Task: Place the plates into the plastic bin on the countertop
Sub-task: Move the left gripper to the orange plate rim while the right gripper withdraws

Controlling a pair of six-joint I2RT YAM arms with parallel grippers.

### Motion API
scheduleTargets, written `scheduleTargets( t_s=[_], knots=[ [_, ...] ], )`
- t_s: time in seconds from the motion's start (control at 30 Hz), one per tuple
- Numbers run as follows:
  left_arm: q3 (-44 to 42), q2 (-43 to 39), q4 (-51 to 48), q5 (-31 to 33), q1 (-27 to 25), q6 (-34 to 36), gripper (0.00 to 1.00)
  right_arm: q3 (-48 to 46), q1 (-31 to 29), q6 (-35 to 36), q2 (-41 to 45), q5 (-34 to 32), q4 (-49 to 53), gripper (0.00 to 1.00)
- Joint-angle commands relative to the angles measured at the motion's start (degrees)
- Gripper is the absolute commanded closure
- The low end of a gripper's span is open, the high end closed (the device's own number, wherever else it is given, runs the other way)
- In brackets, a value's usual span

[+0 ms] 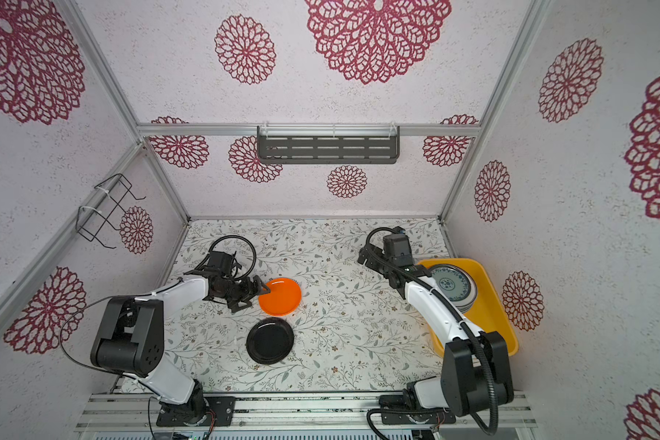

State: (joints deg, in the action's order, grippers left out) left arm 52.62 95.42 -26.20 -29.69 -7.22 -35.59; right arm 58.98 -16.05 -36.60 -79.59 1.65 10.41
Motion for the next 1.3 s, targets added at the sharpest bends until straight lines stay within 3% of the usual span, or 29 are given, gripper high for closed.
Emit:
scheduleTargets(
  t_s=[0.0,0.57,0.93,1.13,1.27],
  knots=[
    [-0.33,1.76,4.50,-2.51,0.57,1.10,0.11,2.96,-1.47,0.25,-0.38,-1.23,-0.72,0.03],
    [2.55,7.93,8.99,-2.92,0.80,0.92,0.40,9.68,-1.15,5.00,1.26,-9.76,12.00,0.01],
    [4.03,8.89,8.66,-1.57,0.81,1.58,0.82,11.85,0.06,6.15,2.80,-11.04,13.55,0.01],
    [5.79,8.40,7.49,-1.94,0.83,2.15,0.95,12.32,0.07,6.18,3.74,-12.21,15.18,0.01],
    [6.99,7.60,6.47,-2.04,0.80,2.97,0.97,11.22,0.15,5.95,5.15,-12.79,15.18,0.01]
  ],
)
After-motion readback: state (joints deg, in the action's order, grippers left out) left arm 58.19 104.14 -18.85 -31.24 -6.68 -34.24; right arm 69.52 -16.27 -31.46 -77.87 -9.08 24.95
